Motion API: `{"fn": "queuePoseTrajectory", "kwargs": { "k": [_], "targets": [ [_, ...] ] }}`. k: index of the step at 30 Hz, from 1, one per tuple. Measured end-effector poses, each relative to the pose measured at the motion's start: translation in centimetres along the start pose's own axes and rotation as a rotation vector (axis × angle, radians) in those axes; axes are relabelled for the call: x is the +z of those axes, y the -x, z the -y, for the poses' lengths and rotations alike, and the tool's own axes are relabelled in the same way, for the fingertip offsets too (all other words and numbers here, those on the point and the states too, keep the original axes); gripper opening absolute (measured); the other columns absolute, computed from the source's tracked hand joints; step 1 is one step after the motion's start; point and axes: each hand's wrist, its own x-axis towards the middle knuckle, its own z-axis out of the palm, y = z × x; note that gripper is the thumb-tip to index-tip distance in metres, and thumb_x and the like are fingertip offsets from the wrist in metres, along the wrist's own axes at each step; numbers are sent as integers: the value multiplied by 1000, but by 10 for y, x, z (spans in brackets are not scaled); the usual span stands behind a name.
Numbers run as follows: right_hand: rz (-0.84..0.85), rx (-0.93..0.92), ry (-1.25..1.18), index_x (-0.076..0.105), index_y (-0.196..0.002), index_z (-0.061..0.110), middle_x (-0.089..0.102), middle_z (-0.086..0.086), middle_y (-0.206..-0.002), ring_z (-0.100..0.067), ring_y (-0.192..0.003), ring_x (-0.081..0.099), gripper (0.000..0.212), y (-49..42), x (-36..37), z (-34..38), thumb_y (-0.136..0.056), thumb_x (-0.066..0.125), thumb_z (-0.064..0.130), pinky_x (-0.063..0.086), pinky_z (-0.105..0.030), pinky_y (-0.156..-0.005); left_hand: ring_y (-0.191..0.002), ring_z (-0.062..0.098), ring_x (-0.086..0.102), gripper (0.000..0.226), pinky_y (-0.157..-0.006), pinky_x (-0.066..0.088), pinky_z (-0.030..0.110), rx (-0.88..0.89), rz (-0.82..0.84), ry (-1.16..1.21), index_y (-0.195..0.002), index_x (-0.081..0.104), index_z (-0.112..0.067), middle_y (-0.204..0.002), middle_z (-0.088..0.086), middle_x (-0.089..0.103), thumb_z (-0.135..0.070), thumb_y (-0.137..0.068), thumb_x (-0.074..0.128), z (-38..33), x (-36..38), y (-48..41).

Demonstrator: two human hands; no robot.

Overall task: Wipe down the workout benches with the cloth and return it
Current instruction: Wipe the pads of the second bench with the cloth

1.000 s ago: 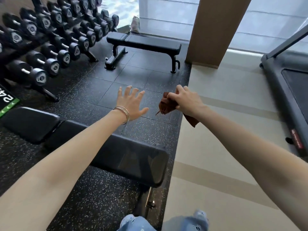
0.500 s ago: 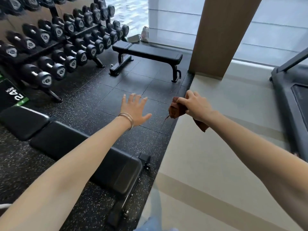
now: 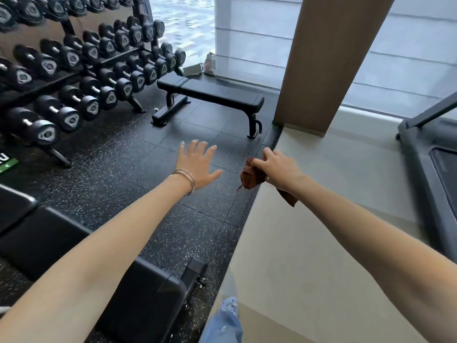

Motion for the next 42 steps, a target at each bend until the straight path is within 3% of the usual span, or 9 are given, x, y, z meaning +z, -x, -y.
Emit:
{"fn": "queuePoseTrajectory", "kwargs": {
  "k": [13,20,30,36,42],
  "targets": [
    [19,35,-125,44,-125,20,40,-14,-117,-32,-109,43,48,-184,8,-113,-83,67,17,52,-45,-77,-140,27,17,73,-115,11,54,51,25,-23,-146,21,-24,-150,4,26,-63,-86,35,19,27,-212],
    [32,-48,-86,44,-125,19,41,-14,-116,-31,-109,45,51,-296,33,-189,-80,70,22,50,-43,-72,-140,28,16,74,-115,10,55,-8,66,-34,-145,21,-24,-148,4,26,-64,-85,35,24,62,-330],
    [5,-159,12,43,-126,21,38,-14,-125,-32,-114,42,53,-469,45,-320,-80,70,28,51,-48,-81,-140,28,16,74,-114,9,56,-106,63,-16,-144,22,-26,-148,4,29,-66,-84,33,17,79,-521],
    [18,-172,22,43,-128,25,40,-12,-124,-31,-113,44,55,-554,67,-361,-79,69,31,44,-48,-82,-141,28,14,75,-114,9,56,-123,111,-34,-146,19,-25,-149,4,27,-66,-84,33,32,105,-603],
    [70,-147,-44,44,-127,24,39,-12,-123,-31,-115,43,57,-650,82,-392,-78,71,29,49,-46,-79,-140,28,16,74,-114,9,54,-79,132,-13,-145,21,-25,-149,5,27,-65,-85,35,62,137,-705]
  ]
}}
